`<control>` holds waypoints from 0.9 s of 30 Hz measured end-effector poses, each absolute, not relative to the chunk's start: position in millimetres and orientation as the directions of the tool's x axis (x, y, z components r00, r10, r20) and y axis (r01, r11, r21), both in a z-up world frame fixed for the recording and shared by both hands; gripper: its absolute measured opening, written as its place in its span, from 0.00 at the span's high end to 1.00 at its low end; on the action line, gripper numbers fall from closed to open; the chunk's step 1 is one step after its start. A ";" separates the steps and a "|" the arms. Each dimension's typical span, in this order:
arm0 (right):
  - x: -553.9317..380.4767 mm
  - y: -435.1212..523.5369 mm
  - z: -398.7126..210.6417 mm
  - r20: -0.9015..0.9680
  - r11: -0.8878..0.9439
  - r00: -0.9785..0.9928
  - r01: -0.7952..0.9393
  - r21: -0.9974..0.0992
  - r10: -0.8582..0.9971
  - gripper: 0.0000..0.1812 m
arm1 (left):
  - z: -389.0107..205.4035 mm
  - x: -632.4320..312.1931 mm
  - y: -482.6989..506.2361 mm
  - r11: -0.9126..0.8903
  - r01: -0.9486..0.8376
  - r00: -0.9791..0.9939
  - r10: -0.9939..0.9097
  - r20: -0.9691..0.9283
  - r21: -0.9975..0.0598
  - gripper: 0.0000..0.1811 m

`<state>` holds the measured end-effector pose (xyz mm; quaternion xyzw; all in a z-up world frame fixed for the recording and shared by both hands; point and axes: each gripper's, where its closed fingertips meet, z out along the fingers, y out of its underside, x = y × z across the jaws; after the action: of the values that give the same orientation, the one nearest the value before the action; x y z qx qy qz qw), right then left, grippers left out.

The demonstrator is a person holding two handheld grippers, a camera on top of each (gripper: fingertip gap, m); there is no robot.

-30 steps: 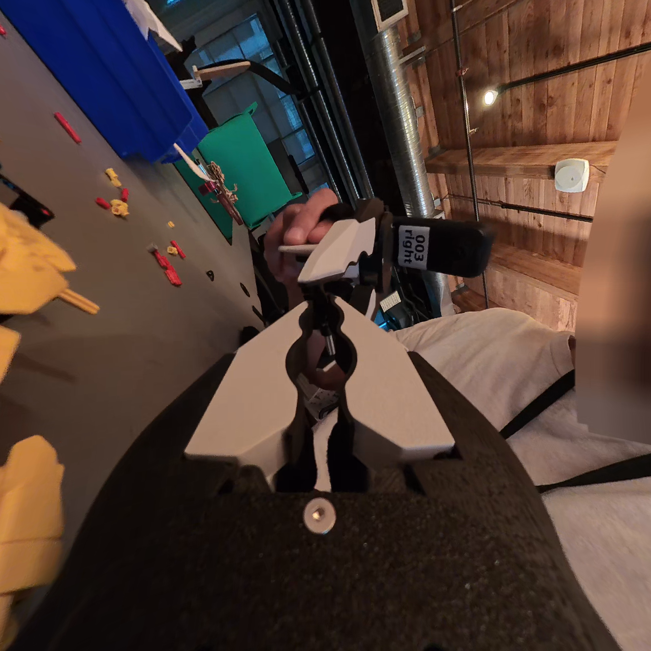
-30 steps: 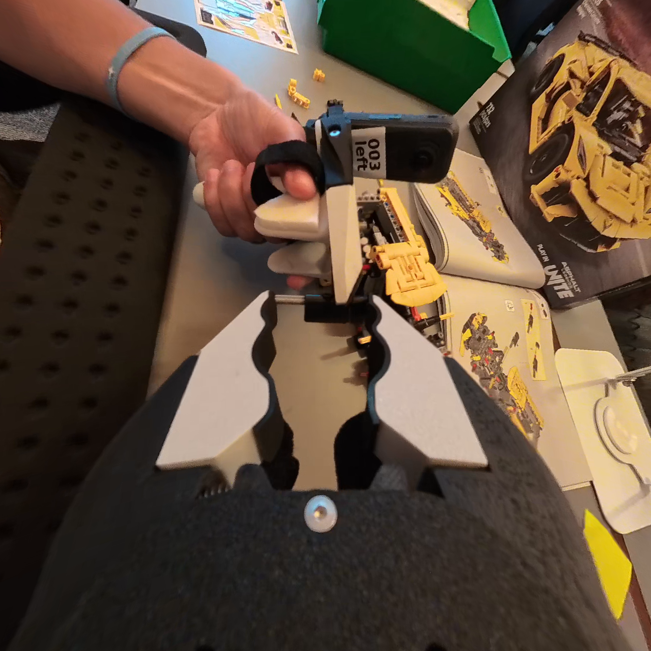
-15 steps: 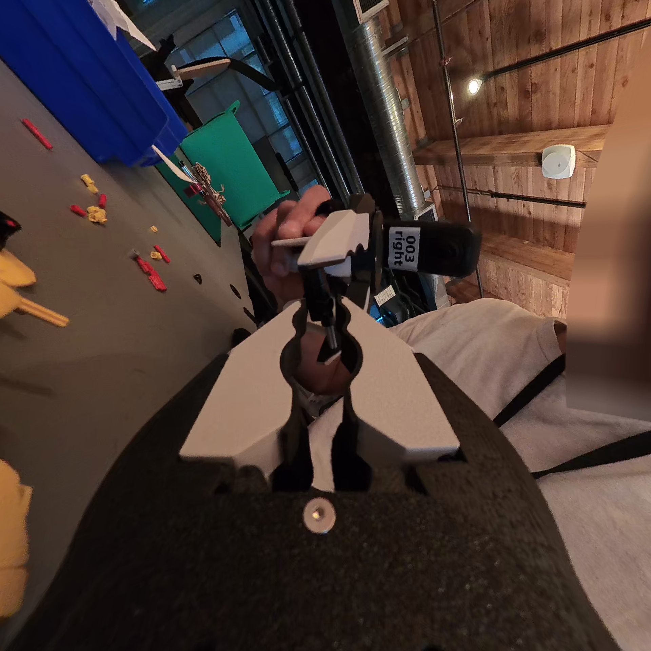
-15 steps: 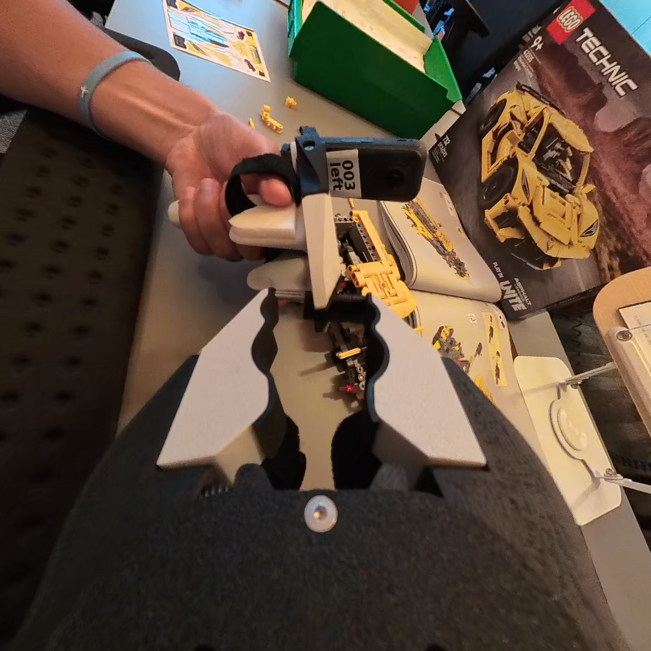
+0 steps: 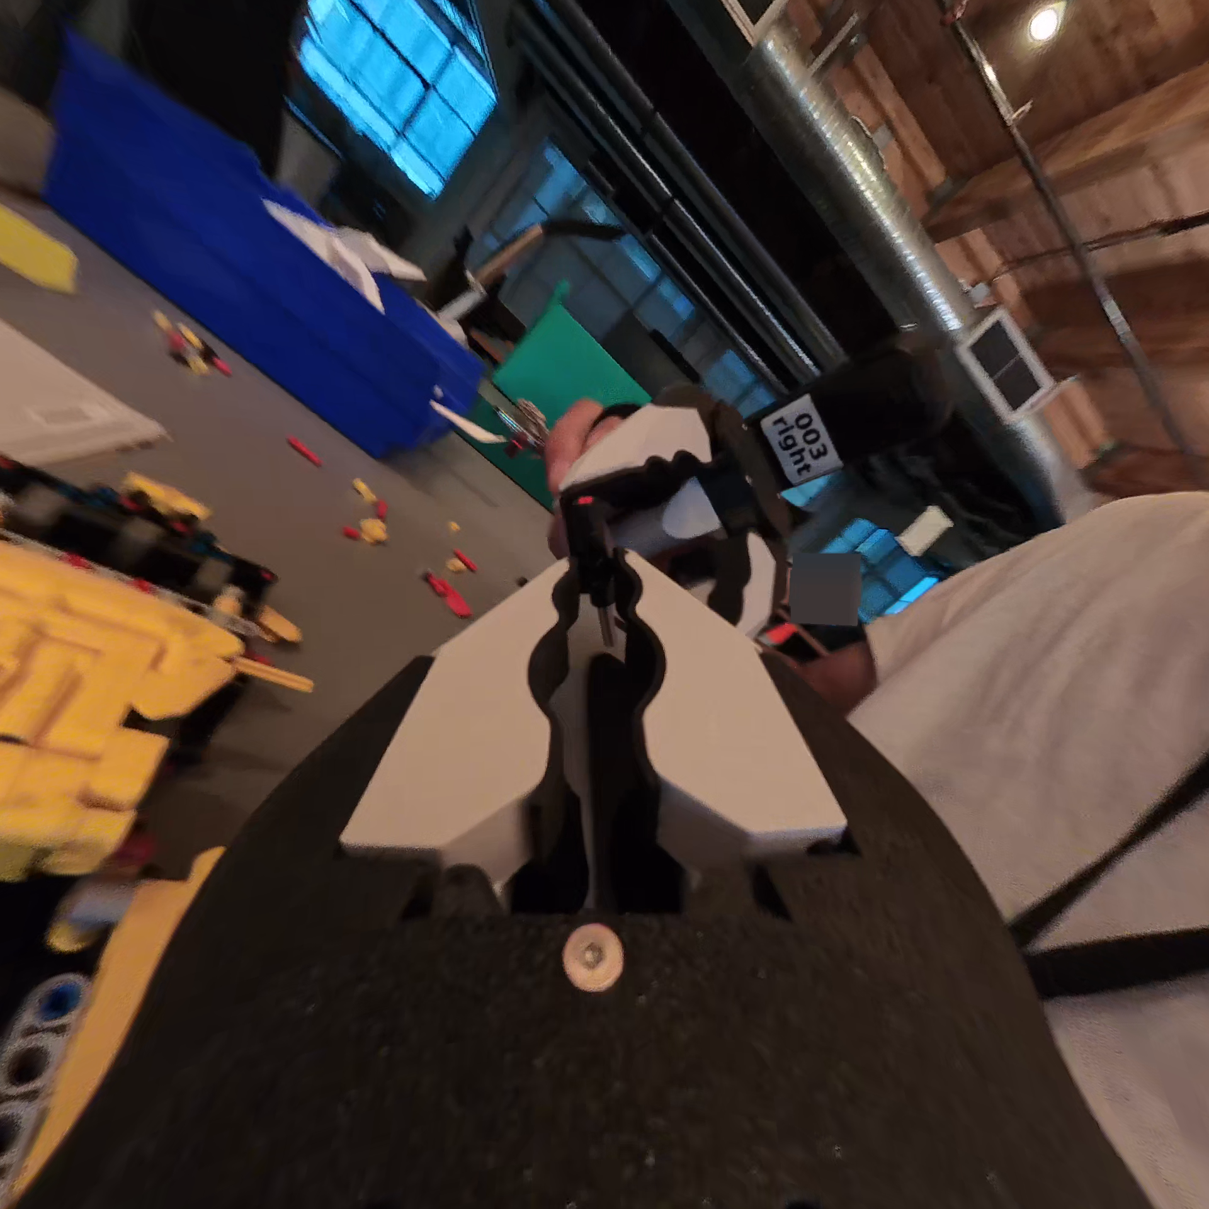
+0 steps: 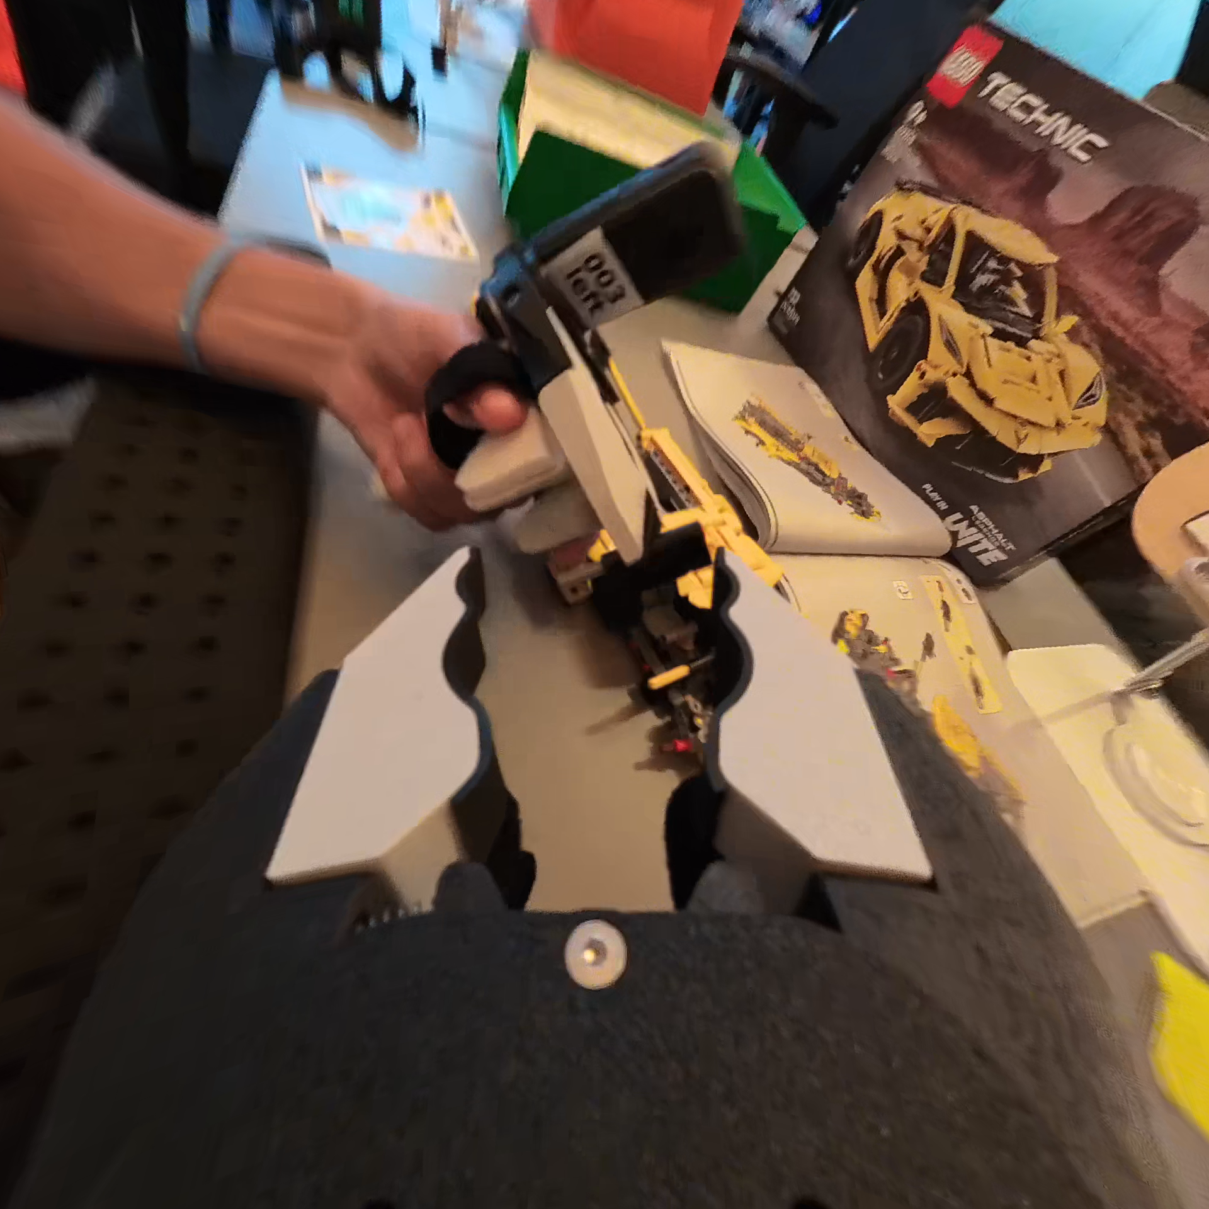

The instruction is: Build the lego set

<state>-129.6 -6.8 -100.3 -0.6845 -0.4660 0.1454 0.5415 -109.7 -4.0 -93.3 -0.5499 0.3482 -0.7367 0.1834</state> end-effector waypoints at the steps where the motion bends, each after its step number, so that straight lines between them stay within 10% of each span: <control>1: -127.3 -5.1 -94.9 0.226 -0.025 0.566 0.401 -0.916 0.793 0.62 | -89.3 -110.9 0.5 -0.654 -0.065 -0.307 -0.705 0.639 -0.754 0.95; 8: -136.5 8.8 -81.8 -0.479 -0.419 0.468 -0.232 -0.878 0.743 0.73 | -48.6 -126.7 11.6 -0.429 0.250 -0.222 -0.898 0.380 -0.868 0.95; 16: -145.6 7.9 -63.0 -0.436 -0.323 0.460 -0.305 -0.896 0.773 0.98 | -39.8 -130.6 9.2 -0.476 0.294 -0.264 -0.874 0.408 -0.829 0.95; 27: -131.2 12.9 -87.3 -0.392 -0.487 0.616 -0.015 -0.873 0.683 0.98 | -55.2 -132.6 26.8 -0.542 0.202 -0.231 -0.836 0.498 -0.816 0.87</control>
<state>-131.2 12.9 -87.3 -0.7735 -0.2158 0.3813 0.4581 -132.6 26.8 -55.2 -0.5042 0.3141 -0.7190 0.3608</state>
